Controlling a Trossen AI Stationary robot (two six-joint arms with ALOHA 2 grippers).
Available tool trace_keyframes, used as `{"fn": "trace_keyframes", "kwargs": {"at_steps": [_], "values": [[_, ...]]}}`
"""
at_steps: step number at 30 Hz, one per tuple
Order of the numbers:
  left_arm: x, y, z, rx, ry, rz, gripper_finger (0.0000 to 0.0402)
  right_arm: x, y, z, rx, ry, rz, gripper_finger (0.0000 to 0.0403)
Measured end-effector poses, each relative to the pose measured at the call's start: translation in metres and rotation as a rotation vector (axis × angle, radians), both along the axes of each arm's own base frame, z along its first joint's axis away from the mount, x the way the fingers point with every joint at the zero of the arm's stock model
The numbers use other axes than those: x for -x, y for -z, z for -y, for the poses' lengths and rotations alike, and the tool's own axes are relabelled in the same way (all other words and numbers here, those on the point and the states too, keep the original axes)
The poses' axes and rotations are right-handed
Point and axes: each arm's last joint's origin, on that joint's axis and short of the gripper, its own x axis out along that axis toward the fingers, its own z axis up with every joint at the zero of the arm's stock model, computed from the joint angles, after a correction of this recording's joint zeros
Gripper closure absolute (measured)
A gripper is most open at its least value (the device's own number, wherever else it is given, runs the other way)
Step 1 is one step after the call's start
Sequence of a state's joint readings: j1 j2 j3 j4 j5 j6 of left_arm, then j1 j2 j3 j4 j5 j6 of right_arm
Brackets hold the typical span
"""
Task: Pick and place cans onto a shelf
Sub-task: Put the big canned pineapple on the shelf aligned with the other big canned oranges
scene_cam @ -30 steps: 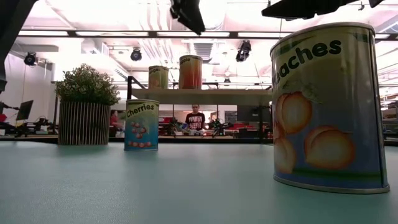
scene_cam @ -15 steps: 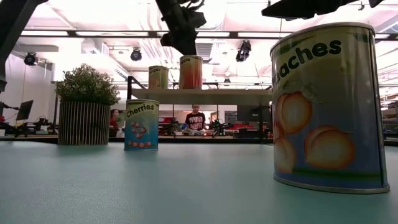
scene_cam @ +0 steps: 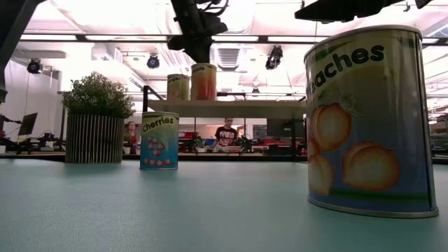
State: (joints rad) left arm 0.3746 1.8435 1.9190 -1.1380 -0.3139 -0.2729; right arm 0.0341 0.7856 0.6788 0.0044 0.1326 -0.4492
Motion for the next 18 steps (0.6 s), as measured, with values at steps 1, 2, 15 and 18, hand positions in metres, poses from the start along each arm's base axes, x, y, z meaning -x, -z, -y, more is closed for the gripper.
{"fn": "trace_keyframes", "kwargs": {"at_steps": [1,2,15,18], "values": [[0.002,0.000,0.001,-0.004,-0.009,-0.012,0.0401,0.000,0.000,0.000,0.000,0.000,0.000,0.0394],[0.004,-0.002,0.002,-0.011,-0.018,-0.024,0.0401,0.000,0.000,0.000,0.000,0.000,0.000,0.0394],[0.032,-0.010,0.013,-0.018,-0.156,-0.151,0.0401,0.000,0.000,0.000,0.007,-0.001,-0.001,0.0394],[0.034,-0.010,0.013,-0.051,-0.173,-0.168,0.0401,0.000,0.000,0.000,0.007,-0.001,-0.001,0.0394]]}}
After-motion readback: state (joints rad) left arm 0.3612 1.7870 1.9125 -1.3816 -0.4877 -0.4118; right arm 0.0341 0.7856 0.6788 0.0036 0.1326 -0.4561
